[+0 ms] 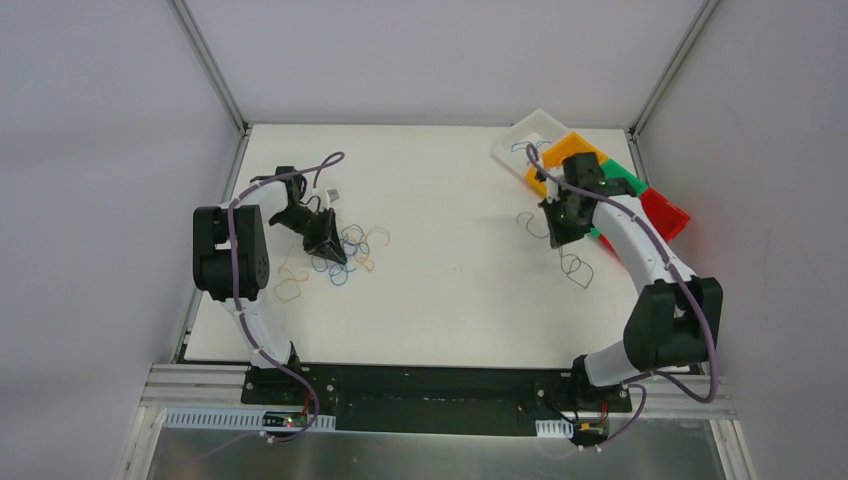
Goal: Untangle the cables
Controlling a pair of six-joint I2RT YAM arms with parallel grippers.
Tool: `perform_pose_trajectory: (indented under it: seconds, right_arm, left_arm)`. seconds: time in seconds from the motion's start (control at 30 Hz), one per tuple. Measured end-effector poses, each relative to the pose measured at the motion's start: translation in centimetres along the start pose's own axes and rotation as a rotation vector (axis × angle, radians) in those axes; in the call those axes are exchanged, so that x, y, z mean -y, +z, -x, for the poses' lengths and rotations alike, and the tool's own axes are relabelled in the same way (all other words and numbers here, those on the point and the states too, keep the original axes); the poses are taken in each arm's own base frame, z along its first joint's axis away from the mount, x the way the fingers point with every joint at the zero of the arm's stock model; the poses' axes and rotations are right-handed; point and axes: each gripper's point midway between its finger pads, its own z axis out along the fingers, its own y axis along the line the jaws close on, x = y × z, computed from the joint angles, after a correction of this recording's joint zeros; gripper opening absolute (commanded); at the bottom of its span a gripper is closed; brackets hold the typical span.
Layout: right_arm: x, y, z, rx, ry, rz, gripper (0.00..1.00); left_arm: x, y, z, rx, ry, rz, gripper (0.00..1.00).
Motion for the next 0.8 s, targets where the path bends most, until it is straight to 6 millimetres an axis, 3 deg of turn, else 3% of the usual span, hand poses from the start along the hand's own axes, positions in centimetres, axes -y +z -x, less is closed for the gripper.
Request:
perform_pose_trajectory:
  seconds: [0.2,0.4,0.57,0.8]
  right_arm:
    - [3.6,-8.5,6.2,0.247,0.044,0.012,0.0]
    - [8.2,-14.0,7.2,0.372,0.128,0.007,0.0]
    - [11.5,-16.7,8.4,0.488,0.206,0.011,0.0]
    - [17.1,-16.8,9.3,0.645,0.391,0.052,0.0]
  left_arm:
    - [1.6,0.8,-0.6,-0.03,0.065,-0.03,0.0]
    - [2.7,1.4,-1.2,-0.058,0.093,-0.048,0.0]
    - [2.9,1.7,-1.2,-0.068,0.099,-0.048,0.0]
    - [2.9,1.8,-1.2,-0.065,0.101,-0.048,0.0]
